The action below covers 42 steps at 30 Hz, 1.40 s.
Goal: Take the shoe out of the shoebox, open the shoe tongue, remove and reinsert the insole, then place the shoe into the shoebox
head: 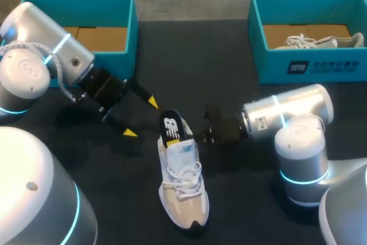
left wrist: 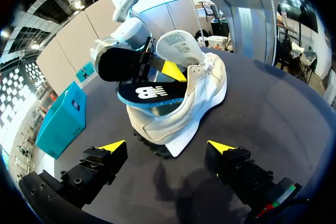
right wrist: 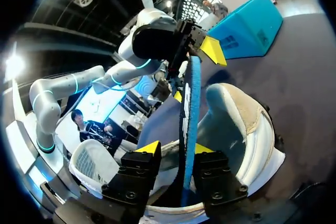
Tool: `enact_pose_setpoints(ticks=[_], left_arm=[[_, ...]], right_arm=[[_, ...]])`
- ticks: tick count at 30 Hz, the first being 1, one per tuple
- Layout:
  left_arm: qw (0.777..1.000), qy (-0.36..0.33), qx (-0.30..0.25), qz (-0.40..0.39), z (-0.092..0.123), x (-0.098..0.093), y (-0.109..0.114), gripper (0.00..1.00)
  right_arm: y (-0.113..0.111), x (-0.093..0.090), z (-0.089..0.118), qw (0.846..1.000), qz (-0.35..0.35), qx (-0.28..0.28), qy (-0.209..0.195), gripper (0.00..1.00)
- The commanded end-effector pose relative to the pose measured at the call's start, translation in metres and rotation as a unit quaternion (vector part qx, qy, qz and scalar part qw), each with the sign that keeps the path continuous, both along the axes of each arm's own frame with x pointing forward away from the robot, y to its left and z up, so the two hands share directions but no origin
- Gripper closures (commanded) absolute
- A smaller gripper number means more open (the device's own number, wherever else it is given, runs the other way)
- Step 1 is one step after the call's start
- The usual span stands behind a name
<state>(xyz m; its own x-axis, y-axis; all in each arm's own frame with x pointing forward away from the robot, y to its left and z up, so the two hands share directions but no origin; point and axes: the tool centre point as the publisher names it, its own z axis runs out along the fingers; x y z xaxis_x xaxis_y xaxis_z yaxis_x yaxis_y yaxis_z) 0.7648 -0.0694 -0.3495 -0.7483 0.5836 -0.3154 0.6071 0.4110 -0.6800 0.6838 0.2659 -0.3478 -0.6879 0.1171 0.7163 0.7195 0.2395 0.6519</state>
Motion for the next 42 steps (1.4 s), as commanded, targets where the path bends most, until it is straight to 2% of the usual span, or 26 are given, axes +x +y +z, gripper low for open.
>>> enact_pose_setpoints(ticks=[1,13,18,22,24,26,27,36,42], left_arm=[[1.0,-0.001,0.001,0.0,-0.001,0.0,0.0,0.0],[1.0,-0.001,0.001,0.0,-0.001,0.0,0.0,0.0],[1.0,-0.001,0.001,0.0,-0.001,0.0,0.0,0.0],[1.0,-0.001,0.001,0.0,-0.001,0.0,0.0,0.0],[1.0,-0.001,0.001,0.0,-0.001,0.0,0.0,0.0],[1.0,-0.001,0.001,0.0,-0.001,0.0,0.0,0.0],[1.0,-0.001,0.001,0.0,-0.001,0.0,0.0,0.0],[1.0,-0.001,0.001,0.0,-0.001,0.0,0.0,0.0],[1.0,-0.001,0.001,0.0,-0.001,0.0,0.0,0.0]], right_arm=[[0.001,0.001,0.004,1.0,-0.001,-0.001,-0.005,0.62],[0.005,0.013,0.014,1.0,0.007,-0.001,-0.026,0.65],[0.007,0.019,0.018,0.999,0.014,-0.004,-0.03,0.69],[0.008,0.023,0.019,0.999,0.018,-0.007,-0.03,0.8],[0.007,0.023,0.018,0.999,0.019,-0.008,-0.028,0.87],[0.007,0.024,0.017,0.999,0.02,-0.008,-0.027,0.98],[0.007,0.024,0.017,0.999,0.02,-0.008,-0.027,1.0],[0.008,0.025,0.015,0.999,0.027,-0.011,-0.02,1.0],[0.006,0.019,0.008,0.999,0.03,-0.018,-0.003,1.0]])
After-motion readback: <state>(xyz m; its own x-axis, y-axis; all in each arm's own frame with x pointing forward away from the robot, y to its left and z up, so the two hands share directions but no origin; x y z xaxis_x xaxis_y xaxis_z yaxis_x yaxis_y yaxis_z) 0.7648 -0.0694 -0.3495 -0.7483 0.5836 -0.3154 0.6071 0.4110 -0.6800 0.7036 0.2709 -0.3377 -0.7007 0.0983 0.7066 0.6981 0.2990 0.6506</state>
